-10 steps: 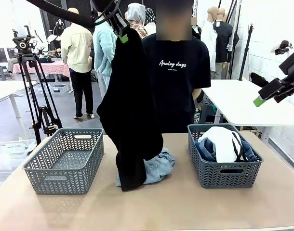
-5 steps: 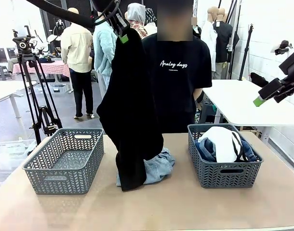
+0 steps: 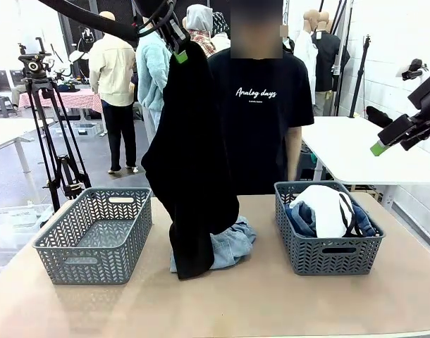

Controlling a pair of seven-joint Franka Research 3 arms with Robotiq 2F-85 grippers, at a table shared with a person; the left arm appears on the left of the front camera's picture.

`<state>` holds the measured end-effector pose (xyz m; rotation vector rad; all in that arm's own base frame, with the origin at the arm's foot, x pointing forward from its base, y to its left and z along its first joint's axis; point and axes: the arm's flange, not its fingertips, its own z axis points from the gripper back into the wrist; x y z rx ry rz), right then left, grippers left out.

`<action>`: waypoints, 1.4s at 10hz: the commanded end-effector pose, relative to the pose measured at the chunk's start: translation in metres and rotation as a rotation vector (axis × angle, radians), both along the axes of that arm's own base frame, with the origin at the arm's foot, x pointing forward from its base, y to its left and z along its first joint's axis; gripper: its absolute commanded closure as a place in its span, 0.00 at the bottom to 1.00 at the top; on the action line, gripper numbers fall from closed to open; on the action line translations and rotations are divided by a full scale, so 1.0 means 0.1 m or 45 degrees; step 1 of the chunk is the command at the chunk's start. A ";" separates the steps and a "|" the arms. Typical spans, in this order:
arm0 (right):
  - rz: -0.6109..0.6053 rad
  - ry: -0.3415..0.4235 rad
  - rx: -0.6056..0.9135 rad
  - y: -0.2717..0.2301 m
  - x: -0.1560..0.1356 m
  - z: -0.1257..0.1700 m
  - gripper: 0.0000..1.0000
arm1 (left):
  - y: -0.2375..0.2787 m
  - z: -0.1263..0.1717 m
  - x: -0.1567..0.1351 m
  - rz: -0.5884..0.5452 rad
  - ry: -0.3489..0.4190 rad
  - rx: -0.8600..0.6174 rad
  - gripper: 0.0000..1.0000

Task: Sort the tops and bottoms.
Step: Sort the clothes according to human instructions.

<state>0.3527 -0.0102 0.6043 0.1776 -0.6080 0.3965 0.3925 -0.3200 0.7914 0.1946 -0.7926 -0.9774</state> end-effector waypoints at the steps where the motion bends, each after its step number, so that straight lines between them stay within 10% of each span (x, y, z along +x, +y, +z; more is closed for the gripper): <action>1: -0.008 0.013 -0.008 0.00 0.00 -0.01 0.00 | 0.02 0.04 -0.03 0.001 -0.012 -0.002 1.00; 14: -0.008 0.013 -0.008 0.00 0.00 -0.01 0.00 | 0.02 0.04 -0.03 0.001 -0.012 -0.002 1.00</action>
